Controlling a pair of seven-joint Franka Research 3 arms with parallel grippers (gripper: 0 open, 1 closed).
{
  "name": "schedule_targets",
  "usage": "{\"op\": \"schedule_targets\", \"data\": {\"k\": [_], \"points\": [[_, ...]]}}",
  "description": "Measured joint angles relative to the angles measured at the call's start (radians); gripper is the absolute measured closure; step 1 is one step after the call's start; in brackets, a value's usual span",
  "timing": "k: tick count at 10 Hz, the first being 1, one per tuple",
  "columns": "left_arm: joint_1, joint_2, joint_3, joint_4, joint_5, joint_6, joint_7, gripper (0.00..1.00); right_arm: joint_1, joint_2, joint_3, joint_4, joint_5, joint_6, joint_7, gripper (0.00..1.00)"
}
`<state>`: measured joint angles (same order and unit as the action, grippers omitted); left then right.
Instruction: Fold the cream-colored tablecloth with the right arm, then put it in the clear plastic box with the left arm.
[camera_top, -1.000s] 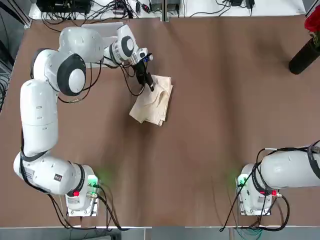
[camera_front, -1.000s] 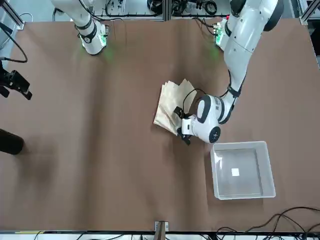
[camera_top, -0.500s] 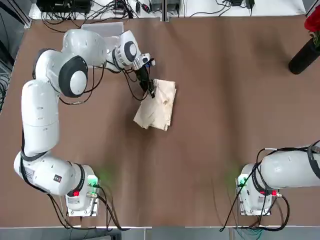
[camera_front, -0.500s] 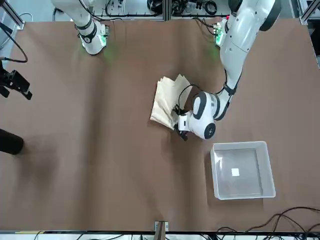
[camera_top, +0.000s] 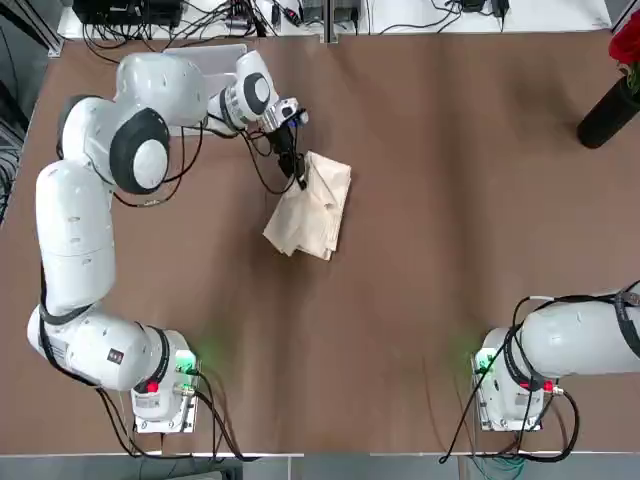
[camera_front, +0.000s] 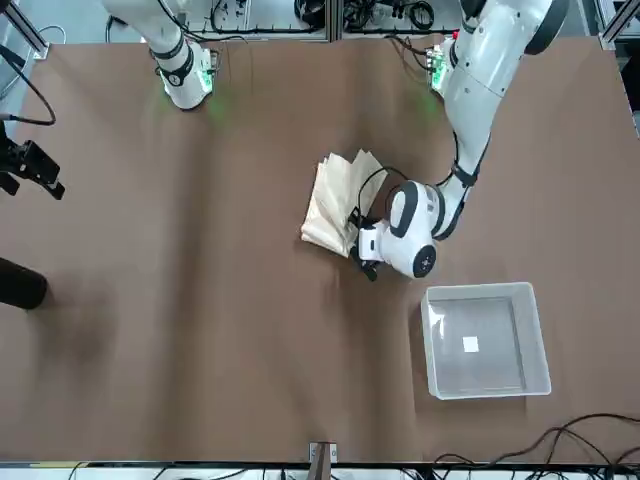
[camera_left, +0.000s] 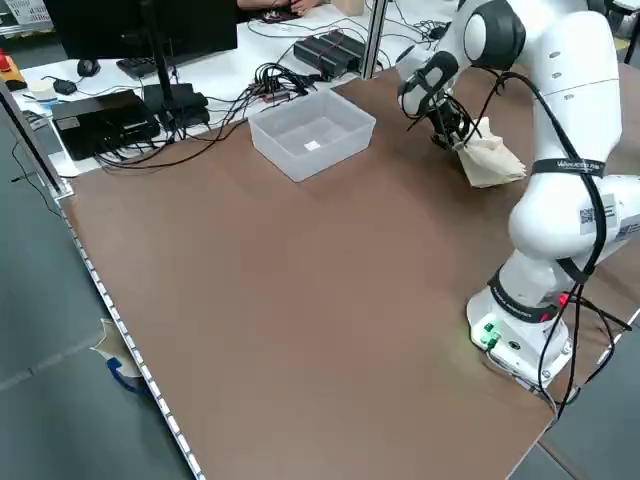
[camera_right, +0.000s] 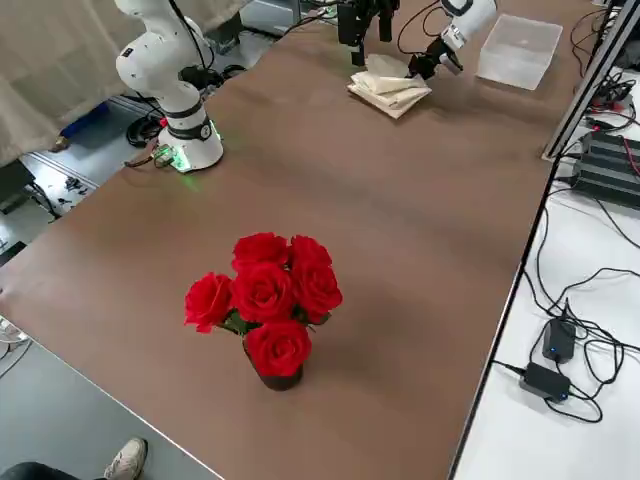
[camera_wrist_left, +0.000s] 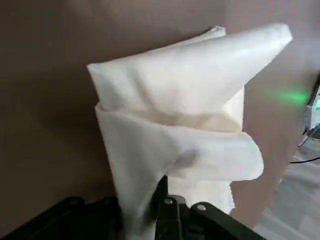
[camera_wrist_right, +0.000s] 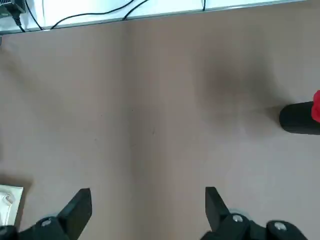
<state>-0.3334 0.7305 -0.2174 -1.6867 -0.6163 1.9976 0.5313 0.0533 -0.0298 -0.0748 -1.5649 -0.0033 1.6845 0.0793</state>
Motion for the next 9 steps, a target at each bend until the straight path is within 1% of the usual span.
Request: {"op": "schedule_targets", "data": {"k": [1, 3, 4, 7, 9], "points": [[0.007, -0.013, 0.006, 0.010, 0.000, -0.040, 0.006, 0.83, 0.001, 0.000, 0.000, 0.000, 0.000, 0.000, 0.000, 0.00], [0.022, -0.033, 0.048, 0.081, 0.000, -0.209, 0.006, 0.84, 0.001, 0.000, 0.000, 0.000, 0.000, 0.000, 0.000, 0.00], [0.030, -0.039, 0.070, 0.118, 0.000, -0.275, 0.007, 0.84, 0.001, 0.000, 0.000, 0.000, 0.000, 0.000, 0.000, 0.00], [0.098, -0.041, 0.080, 0.212, 0.000, -0.452, 0.014, 0.84, 0.002, 0.000, 0.000, 0.000, 0.000, 0.000, -0.002, 0.00], [0.146, -0.042, 0.081, 0.293, 0.000, -0.544, 0.016, 0.84, 0.002, 0.000, 0.000, 0.000, 0.000, 0.000, -0.029, 0.00]]}}
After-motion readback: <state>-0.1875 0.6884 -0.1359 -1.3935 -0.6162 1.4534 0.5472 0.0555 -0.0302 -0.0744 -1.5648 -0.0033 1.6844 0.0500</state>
